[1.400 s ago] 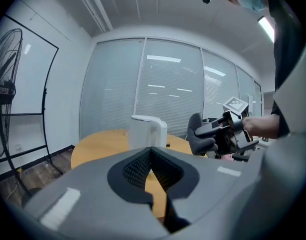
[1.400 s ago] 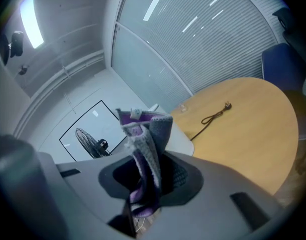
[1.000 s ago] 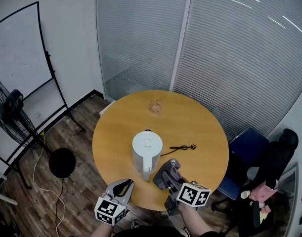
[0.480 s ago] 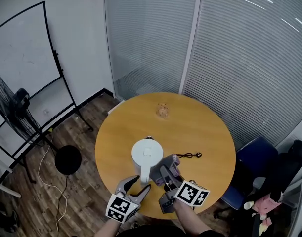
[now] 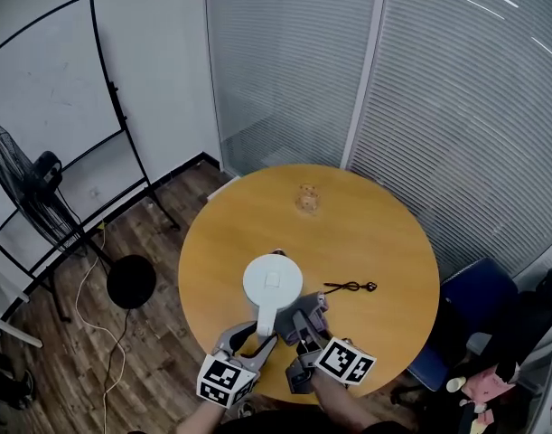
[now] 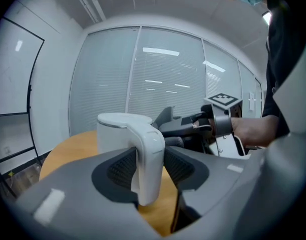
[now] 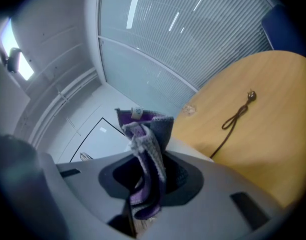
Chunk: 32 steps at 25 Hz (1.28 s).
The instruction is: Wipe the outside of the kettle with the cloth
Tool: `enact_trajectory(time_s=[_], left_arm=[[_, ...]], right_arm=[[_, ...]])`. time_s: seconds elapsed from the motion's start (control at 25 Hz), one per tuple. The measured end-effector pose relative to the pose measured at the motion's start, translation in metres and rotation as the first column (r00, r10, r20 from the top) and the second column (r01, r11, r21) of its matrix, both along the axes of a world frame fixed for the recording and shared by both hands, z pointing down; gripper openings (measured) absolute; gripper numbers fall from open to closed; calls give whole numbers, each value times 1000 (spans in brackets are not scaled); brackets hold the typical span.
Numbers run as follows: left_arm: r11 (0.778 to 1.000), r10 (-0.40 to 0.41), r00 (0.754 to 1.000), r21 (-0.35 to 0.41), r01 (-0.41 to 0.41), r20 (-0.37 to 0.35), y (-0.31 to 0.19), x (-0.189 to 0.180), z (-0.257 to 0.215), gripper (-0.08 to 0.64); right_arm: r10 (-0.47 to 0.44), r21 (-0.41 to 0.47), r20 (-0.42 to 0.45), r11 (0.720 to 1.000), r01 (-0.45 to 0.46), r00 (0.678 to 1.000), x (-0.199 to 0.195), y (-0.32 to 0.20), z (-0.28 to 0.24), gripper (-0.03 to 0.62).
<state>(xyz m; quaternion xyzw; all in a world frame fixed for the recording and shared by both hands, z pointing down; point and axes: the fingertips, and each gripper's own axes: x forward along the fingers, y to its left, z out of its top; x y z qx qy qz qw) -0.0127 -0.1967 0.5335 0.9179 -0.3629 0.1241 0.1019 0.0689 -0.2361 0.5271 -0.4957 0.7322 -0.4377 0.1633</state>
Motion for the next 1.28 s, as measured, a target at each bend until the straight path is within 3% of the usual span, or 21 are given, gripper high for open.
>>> enact_trajectory(time_s=[0.32, 0.8, 1.04, 1.16, 1.28], left_arm=[[1000, -25, 999, -17, 24, -21, 0, 0, -1, 177], [998, -63, 998, -25, 64, 29, 4, -1, 2, 170], [997, -67, 997, -23, 68, 42, 6, -2, 1, 170], [997, -68, 997, -20, 69, 46, 5, -4, 0, 169], [998, -68, 996, -15, 69, 49, 4, -5, 0, 169]], right_arm=[[-14, -170, -9, 985, 12, 1000, 2, -3, 83, 97], [-81, -415, -143, 910, 14, 986, 4, -1, 192, 97], [-117, -429, -156, 903, 40, 981, 7, 2, 192, 97], [-166, -374, -173, 923, 91, 971, 12, 4, 160, 97], [-253, -276, -141, 938, 208, 957, 16, 4, 108, 97]])
